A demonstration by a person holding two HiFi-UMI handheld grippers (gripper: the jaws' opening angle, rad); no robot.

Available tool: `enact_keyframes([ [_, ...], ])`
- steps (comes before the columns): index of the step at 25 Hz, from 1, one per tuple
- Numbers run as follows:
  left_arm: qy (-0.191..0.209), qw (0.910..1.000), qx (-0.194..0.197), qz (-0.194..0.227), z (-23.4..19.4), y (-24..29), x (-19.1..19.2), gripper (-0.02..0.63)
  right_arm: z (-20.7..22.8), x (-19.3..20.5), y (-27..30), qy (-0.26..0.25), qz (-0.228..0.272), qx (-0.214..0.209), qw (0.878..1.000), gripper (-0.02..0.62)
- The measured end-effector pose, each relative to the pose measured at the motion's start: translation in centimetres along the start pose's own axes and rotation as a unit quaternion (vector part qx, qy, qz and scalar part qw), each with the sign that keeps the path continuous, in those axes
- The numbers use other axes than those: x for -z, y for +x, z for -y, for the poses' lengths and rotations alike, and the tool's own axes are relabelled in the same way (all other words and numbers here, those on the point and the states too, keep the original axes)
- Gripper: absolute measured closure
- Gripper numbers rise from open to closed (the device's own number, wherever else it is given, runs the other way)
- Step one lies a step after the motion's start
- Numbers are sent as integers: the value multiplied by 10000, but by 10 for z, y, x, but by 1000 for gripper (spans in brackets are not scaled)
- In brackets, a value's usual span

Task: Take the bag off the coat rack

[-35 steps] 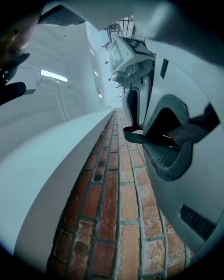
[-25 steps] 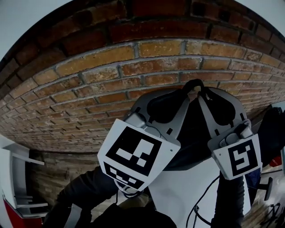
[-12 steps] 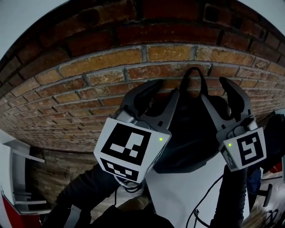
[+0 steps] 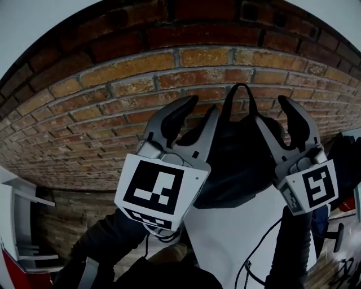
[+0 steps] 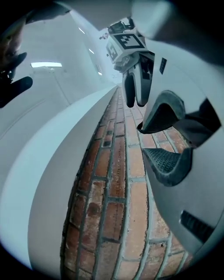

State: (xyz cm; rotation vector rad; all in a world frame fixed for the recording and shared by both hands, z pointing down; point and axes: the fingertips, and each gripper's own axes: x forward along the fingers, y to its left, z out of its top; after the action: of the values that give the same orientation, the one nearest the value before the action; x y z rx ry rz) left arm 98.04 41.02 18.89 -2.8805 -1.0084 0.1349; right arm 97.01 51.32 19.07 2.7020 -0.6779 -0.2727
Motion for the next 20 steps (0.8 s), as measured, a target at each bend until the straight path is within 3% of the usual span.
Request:
enact_keyframes([
  [6,8,9999,107,-1,21,-21,-3,476,-6,-11,-34,35,93,107,9999,360],
  [11,-66,9997,222,-36,42,-39,3,476,-37,-8,-59,332,64,48,9994,360],
  [18,-354,9977,573,125,90,-79,28,490,-94,5,-104,1391,-4,-1,9903,363],
  [20,-477,9967,643,111,98,-93,42,545,-110,5,-120,1669,33,49,9860,423],
])
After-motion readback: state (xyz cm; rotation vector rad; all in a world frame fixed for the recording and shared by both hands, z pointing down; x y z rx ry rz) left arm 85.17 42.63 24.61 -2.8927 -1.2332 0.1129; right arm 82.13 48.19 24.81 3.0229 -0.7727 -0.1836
